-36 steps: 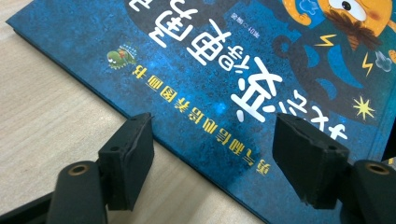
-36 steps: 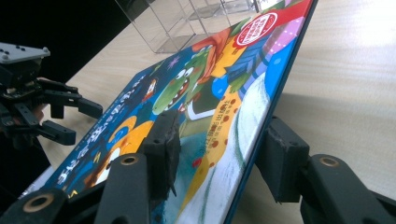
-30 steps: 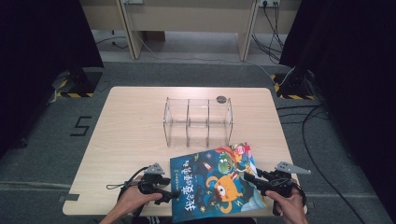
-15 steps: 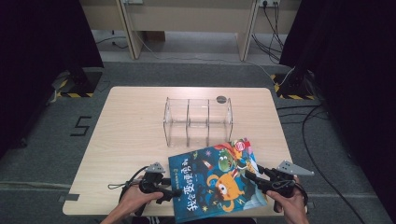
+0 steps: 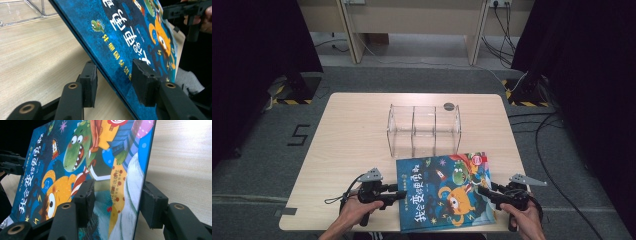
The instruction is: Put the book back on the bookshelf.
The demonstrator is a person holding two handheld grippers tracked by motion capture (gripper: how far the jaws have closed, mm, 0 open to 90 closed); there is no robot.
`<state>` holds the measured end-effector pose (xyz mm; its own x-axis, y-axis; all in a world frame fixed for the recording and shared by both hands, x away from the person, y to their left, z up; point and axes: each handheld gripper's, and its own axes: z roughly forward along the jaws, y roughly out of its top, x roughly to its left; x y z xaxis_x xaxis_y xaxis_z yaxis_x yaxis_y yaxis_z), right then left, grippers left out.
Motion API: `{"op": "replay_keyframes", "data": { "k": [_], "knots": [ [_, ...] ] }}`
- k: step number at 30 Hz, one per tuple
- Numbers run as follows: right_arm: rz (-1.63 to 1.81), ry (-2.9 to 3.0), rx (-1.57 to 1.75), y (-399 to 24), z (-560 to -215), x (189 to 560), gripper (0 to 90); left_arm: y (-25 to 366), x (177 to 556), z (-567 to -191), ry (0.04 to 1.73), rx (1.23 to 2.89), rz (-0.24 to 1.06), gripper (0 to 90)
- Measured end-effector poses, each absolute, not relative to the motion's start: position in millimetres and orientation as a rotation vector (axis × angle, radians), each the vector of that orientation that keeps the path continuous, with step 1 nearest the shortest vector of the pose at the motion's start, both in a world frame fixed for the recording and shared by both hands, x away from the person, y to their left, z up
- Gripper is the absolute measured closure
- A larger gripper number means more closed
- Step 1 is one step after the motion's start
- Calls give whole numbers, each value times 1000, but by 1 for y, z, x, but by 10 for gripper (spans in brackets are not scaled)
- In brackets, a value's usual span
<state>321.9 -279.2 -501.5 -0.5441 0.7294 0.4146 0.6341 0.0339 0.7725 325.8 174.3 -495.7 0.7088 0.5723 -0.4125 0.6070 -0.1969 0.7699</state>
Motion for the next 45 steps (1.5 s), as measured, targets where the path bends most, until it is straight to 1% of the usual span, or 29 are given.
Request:
{"op": "replay_keyframes", "data": {
  "k": [5,10,18,19,20,22,24,27,31,37,45],
  "knots": [
    [1555,2188,1473,-281,-502,322,497,173,329,-497,923,1856,-57,573],
    [1515,2201,1479,-281,-502,322,460,170,338,-499,909,1843,-85,572],
    [1556,2197,1480,-285,-502,323,456,170,342,-496,830,1753,-184,594],
    [1560,2198,1486,-285,-502,322,456,170,342,-494,822,1745,-171,598],
    [1567,2185,1507,-285,-502,322,456,168,341,-490,802,1743,-110,588],
    [1566,2181,1516,-285,-502,322,455,168,342,-488,784,1739,-104,584],
    [1592,2173,1517,-287,-503,323,455,169,344,-485,776,1721,-138,602],
    [1596,2169,1532,-287,-504,323,452,166,343,-483,784,1739,-122,595],
    [1594,2163,1549,-287,-504,323,451,166,347,-484,786,1727,-138,591],
    [1599,2172,1551,-287,-504,323,450,159,351,-488,779,1723,-214,592],
    [1594,2187,1555,-281,-504,322,435,152,346,-477,796,1754,-211,593]
  ]
}}
